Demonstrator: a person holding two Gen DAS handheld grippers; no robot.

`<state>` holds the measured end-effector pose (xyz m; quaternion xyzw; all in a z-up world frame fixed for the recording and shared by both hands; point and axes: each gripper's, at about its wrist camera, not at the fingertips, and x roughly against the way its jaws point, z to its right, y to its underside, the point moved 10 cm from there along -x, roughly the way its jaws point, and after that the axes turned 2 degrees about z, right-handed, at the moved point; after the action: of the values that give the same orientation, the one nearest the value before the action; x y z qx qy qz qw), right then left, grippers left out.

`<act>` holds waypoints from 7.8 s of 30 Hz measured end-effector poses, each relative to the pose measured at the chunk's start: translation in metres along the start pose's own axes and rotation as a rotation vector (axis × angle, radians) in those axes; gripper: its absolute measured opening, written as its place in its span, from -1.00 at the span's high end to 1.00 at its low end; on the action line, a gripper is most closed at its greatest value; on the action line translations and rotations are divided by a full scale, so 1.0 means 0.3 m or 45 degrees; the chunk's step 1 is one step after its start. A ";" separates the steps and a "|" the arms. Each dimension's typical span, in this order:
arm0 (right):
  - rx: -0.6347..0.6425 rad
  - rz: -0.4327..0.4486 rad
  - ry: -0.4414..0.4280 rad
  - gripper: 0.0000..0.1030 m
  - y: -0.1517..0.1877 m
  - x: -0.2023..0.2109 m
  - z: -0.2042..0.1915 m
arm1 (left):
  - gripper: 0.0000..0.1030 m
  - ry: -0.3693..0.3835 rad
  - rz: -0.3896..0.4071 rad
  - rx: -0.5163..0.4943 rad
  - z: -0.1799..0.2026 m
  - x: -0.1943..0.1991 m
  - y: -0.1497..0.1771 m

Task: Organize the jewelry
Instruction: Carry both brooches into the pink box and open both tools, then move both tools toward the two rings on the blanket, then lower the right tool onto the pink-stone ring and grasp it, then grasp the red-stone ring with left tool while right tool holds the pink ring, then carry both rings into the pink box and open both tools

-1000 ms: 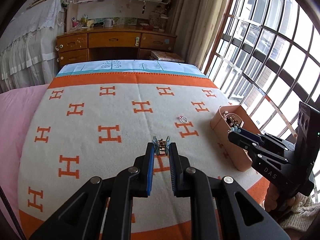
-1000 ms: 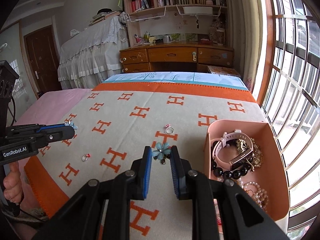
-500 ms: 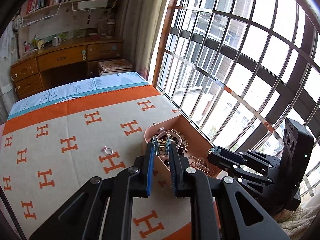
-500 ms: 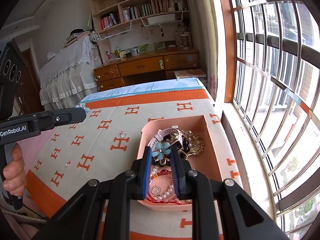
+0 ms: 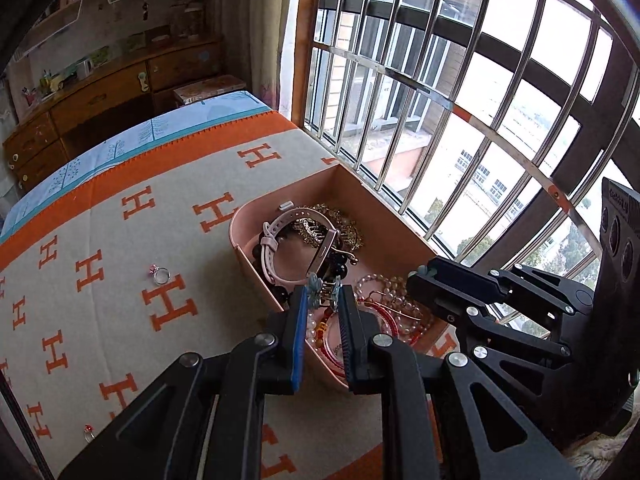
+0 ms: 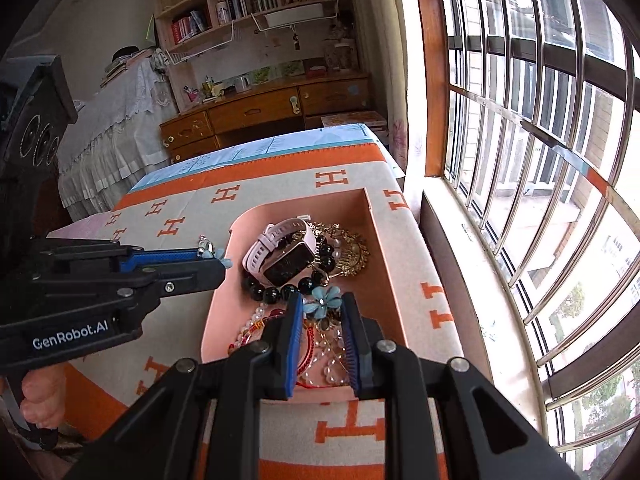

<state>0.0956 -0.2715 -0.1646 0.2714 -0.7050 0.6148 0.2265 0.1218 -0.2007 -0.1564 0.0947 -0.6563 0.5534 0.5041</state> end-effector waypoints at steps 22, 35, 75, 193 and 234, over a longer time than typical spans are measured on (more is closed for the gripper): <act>0.005 0.052 -0.021 0.29 -0.012 0.000 -0.075 | -0.41 -0.249 0.223 0.056 -0.156 0.210 0.055; 0.170 0.074 -0.003 0.28 -0.046 0.005 -0.274 | -0.47 -0.292 0.282 0.184 -0.338 0.318 0.142; 0.083 -0.229 -0.040 0.29 -0.039 -0.352 -0.539 | -0.48 -0.458 0.134 0.515 -0.863 0.366 0.498; 0.266 -0.459 -0.479 0.81 0.104 -0.299 -0.661 | 0.86 -0.226 -0.024 -0.076 -0.684 0.154 0.457; -0.051 -0.151 -0.185 0.79 -0.111 0.014 -0.051 | 0.41 0.126 -0.035 0.184 -0.045 -0.093 -0.088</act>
<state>0.1142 -0.2600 -0.1350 0.3518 -0.7144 0.5650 0.2160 0.1604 -0.2115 -0.1628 0.1123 -0.5876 0.5963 0.5353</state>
